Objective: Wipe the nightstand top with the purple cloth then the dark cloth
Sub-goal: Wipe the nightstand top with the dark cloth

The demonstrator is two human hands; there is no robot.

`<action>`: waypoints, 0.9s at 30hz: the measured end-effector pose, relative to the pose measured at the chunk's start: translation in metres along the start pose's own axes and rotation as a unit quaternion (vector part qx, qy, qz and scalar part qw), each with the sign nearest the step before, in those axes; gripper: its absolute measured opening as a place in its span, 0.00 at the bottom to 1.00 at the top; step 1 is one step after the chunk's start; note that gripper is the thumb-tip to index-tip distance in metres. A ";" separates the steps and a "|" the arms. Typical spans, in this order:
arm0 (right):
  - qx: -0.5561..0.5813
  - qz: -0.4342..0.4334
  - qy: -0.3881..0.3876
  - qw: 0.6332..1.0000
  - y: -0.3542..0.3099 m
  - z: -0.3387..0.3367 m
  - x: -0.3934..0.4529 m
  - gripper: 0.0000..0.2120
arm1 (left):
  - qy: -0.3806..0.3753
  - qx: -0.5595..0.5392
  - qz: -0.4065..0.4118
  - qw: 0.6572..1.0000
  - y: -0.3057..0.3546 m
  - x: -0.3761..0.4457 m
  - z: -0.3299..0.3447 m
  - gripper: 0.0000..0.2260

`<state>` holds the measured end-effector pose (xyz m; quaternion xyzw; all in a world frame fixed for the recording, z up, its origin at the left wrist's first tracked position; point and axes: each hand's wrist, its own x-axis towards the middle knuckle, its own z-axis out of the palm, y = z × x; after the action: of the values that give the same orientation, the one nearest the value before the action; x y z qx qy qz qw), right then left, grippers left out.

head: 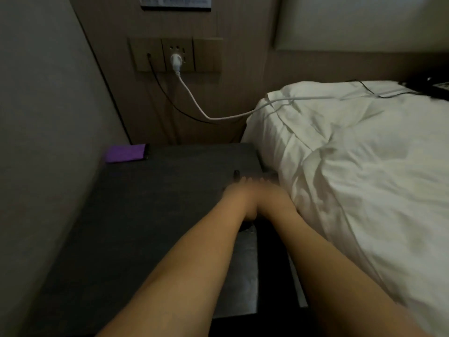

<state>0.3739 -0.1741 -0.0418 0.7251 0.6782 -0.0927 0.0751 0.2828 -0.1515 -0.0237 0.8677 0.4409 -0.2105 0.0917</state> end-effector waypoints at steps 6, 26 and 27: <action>0.010 0.005 0.004 1.000 -0.003 0.008 -0.015 0.26 | 0.020 -0.017 0.015 1.000 0.003 -0.018 0.010 0.38; 0.008 -0.022 -0.016 1.000 -0.133 0.015 -0.035 0.26 | 0.073 -0.021 -0.036 0.996 -0.090 -0.084 0.061 0.31; 0.006 -0.035 -0.018 0.999 -0.148 0.013 -0.031 0.27 | 0.073 -0.026 -0.046 0.996 -0.105 -0.089 0.065 0.31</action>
<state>0.2236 -0.1968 -0.0448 0.6995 0.7013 -0.1122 0.0796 0.1339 -0.1761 -0.0391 0.8567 0.4916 -0.1385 0.0720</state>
